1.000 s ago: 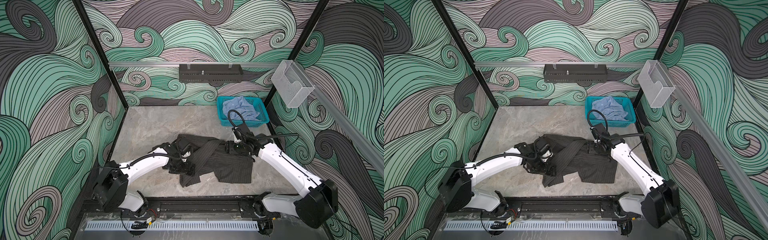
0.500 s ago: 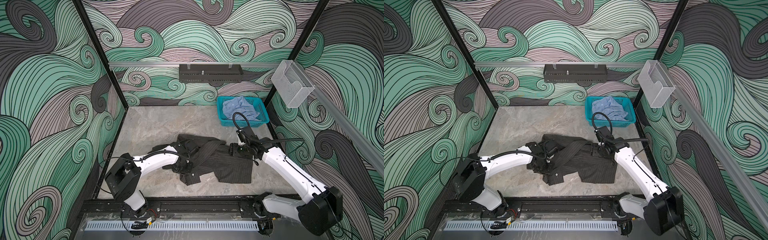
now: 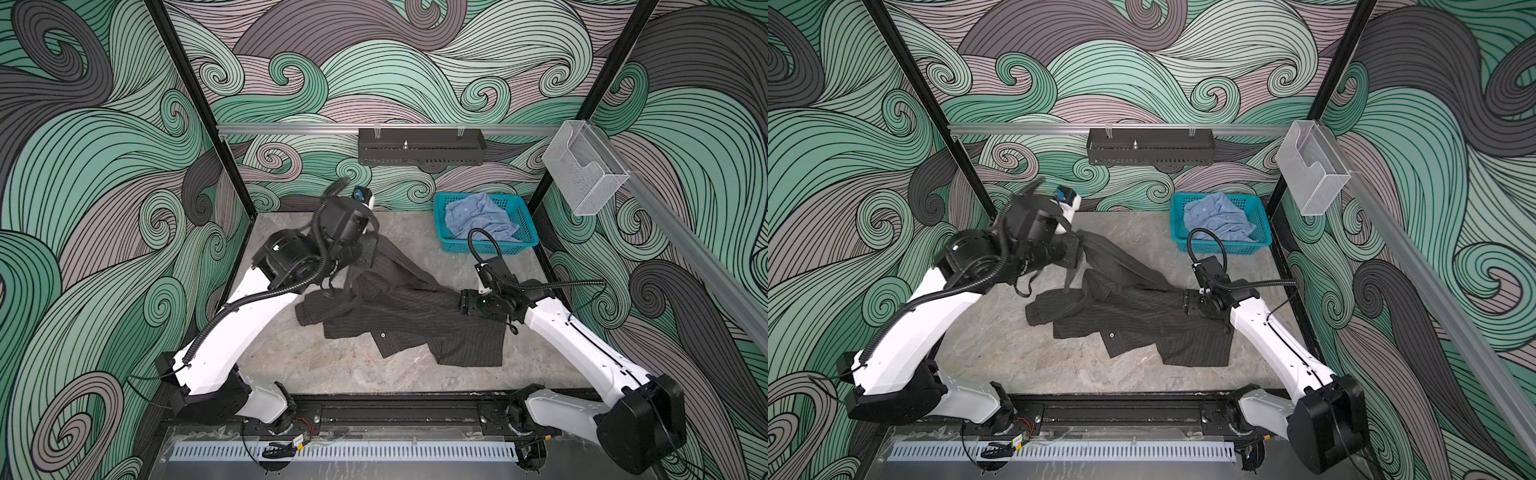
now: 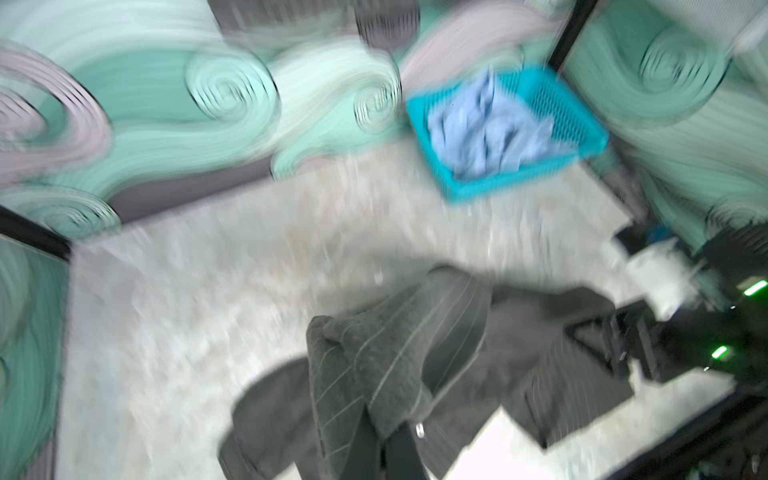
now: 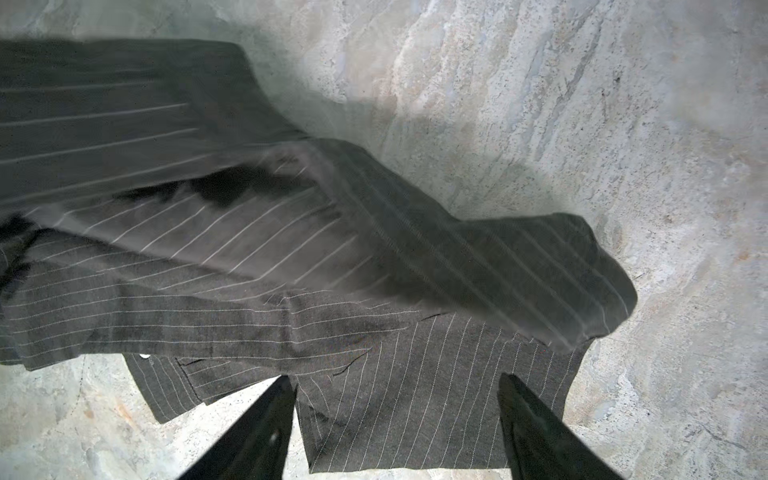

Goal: Fold and stack the long sleeve shirts

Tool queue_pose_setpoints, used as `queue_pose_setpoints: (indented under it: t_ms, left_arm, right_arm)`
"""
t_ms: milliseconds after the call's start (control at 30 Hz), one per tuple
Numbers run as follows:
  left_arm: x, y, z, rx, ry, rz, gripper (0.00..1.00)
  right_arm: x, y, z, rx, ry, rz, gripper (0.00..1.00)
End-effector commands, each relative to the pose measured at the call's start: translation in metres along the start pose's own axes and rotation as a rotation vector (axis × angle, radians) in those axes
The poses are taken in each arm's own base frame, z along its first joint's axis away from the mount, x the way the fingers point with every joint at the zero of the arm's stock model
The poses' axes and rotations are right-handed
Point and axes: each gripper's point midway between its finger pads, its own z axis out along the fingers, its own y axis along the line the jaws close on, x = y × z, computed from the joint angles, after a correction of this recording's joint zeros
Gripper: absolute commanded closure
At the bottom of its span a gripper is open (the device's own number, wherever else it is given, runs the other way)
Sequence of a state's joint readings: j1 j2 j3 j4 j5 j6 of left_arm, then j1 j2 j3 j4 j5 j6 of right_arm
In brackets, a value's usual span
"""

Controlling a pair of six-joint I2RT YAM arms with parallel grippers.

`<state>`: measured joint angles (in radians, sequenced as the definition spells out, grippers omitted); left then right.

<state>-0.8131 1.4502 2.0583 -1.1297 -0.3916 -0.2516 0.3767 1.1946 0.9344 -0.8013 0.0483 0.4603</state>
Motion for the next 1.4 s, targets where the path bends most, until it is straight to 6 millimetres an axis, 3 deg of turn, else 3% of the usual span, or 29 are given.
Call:
queue_pose_setpoints:
  t_ms: [0, 133, 267, 333, 433, 500, 733, 833, 900, 1033, 1100, 1267, 1367]
  left_arm:
    - [-0.023, 0.019, -0.024, -0.072, -0.061, 0.088, 1.00]
    - [-0.041, 0.031, -0.075, -0.014, -0.205, 0.057, 1.00]
    - [-0.029, 0.047, -0.120, 0.038, -0.305, 0.019, 1.00]
    - [-0.019, 0.056, -0.133, 0.039, -0.332, -0.001, 1.00]
    - [-0.002, 0.065, -0.137, 0.018, -0.296, -0.009, 1.00]
    - [-0.001, 0.068, -0.142, 0.015, -0.308, -0.021, 1.00]
    - [-0.056, 0.073, -0.189, 0.033, -0.485, -0.004, 1.00]
    - [-0.069, 0.073, -0.188, 0.008, -0.501, 0.017, 1.00]
    - [-0.066, 0.074, -0.180, -0.018, -0.483, 0.016, 1.00]
    - [-0.026, 0.090, -0.152, -0.118, -0.396, -0.034, 1.00]
    - [0.006, 0.108, -0.141, -0.210, -0.347, -0.088, 1.00]
    - [0.108, 0.167, -0.127, -0.538, -0.223, -0.283, 1.00]
    - [0.144, 0.187, -0.126, -0.658, -0.206, -0.354, 1.00]
  right_arm:
    - [-0.011, -0.007, -0.006, -0.005, -0.051, 0.026, 0.21]
    - [-0.021, -0.007, -0.019, -0.039, -0.106, 0.039, 0.20]
    - [-0.028, 0.000, -0.020, -0.072, -0.113, 0.025, 0.19]
    - [-0.030, 0.008, -0.016, -0.110, -0.105, 0.015, 0.19]
    - [-0.030, 0.029, -0.011, -0.216, -0.104, -0.017, 0.18]
    - [-0.030, 0.045, -0.012, -0.276, -0.142, -0.095, 0.18]
    - [-0.022, 0.090, -0.040, -0.420, -0.425, -0.442, 0.19]
    - [-0.009, 0.097, -0.038, -0.463, -0.430, -0.536, 0.20]
    - [0.002, 0.102, -0.033, -0.484, -0.397, -0.602, 0.21]
    - [0.017, 0.108, -0.017, -0.482, -0.322, -0.668, 0.24]
    - [0.023, 0.115, -0.009, -0.489, -0.284, -0.685, 0.26]
    - [0.046, 0.142, 0.013, -0.519, -0.176, -0.774, 0.28]
    - [0.065, 0.160, 0.024, -0.522, -0.112, -0.881, 0.28]
